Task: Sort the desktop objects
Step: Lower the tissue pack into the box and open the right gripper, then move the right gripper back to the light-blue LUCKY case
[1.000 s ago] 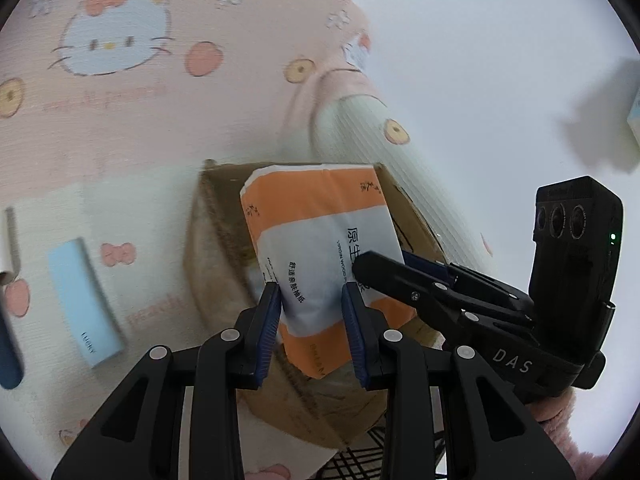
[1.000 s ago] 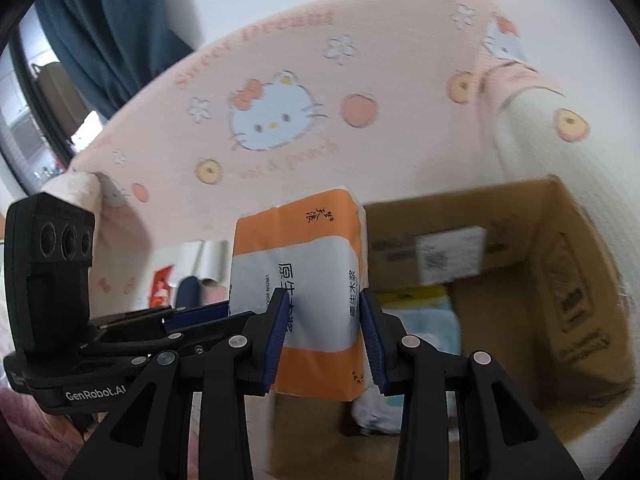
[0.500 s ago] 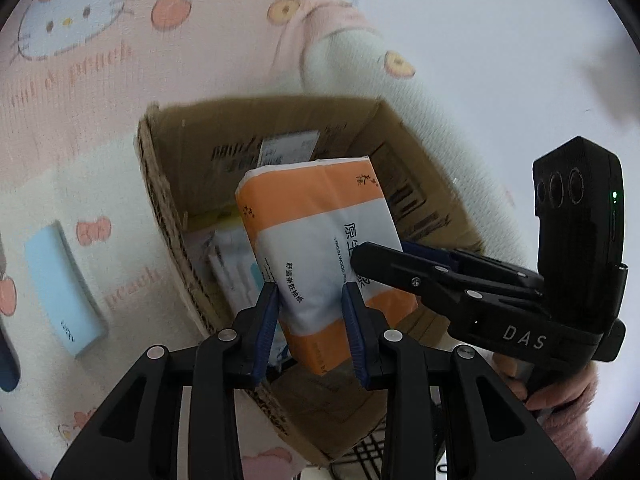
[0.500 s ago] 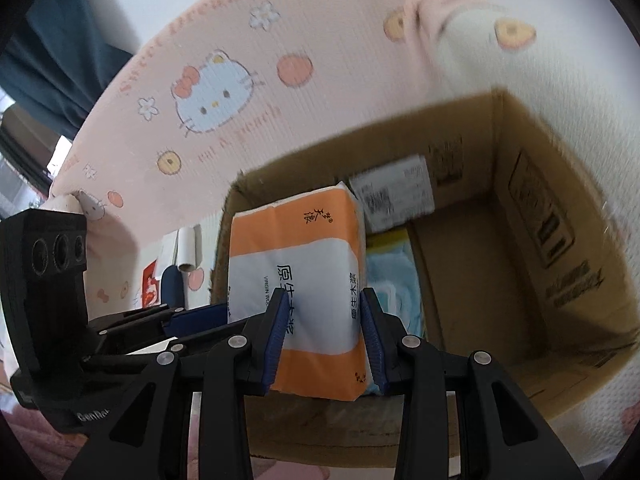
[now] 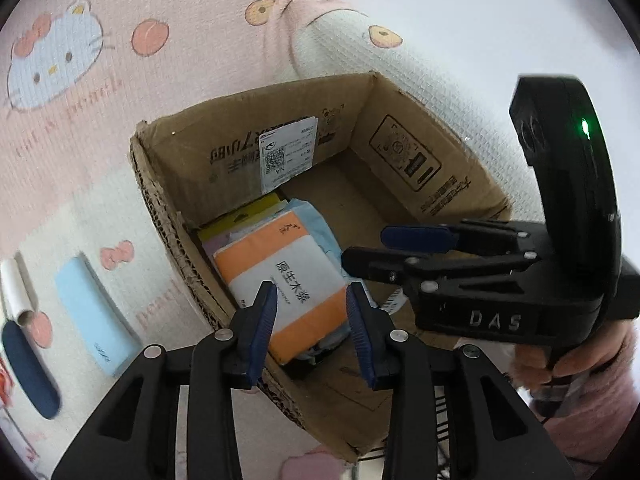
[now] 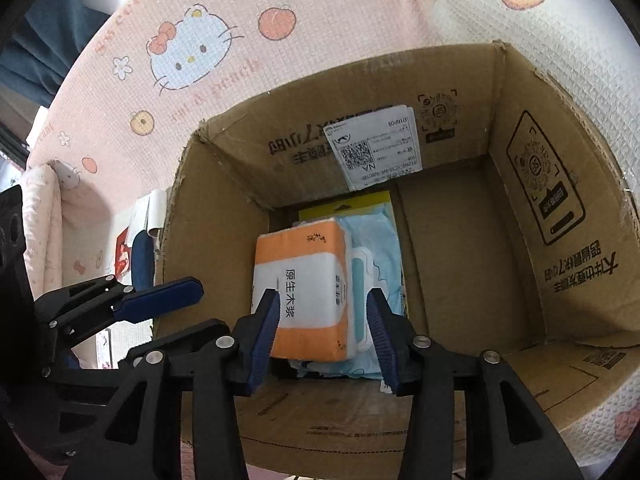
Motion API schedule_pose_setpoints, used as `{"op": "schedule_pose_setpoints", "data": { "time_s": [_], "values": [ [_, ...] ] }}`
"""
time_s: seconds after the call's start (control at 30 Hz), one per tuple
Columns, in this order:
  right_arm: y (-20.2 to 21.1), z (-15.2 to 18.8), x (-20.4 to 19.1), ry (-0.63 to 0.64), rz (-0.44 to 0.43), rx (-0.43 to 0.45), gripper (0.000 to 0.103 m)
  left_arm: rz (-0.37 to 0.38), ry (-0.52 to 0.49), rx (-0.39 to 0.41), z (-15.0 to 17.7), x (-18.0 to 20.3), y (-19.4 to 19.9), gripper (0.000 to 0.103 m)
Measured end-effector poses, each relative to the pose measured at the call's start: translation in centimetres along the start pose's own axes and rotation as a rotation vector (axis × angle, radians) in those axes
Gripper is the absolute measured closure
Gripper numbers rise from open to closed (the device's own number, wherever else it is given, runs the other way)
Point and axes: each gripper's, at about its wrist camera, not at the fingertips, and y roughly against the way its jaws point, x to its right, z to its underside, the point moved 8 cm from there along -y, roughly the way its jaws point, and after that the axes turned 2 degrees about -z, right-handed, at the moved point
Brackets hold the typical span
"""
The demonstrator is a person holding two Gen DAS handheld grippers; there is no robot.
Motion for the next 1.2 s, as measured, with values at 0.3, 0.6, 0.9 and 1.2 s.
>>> {"op": "schedule_pose_setpoints", "data": {
  "time_s": [0.3,0.6,0.9,1.2],
  "values": [
    [1.8,-0.2,-1.8,0.059,0.054,0.04,0.048,0.115,0.182,0.067,-1.3,-1.8,1.9,0.043],
    [4.4,-0.7,-3.6,0.083,0.093,0.106,0.034,0.146,0.166,0.185,-1.7,-1.6,5.6,0.039],
    [4.2,-1.4,-7.0,0.072,0.091,0.126,0.019,0.101,0.209,0.241,0.3,-5.8,8.4,0.038],
    [0.7,-1.8,-15.8,0.175,0.037,0.092,0.018,0.034,0.324,0.29,4.4,-14.3,11.2,0.038]
  ]
}}
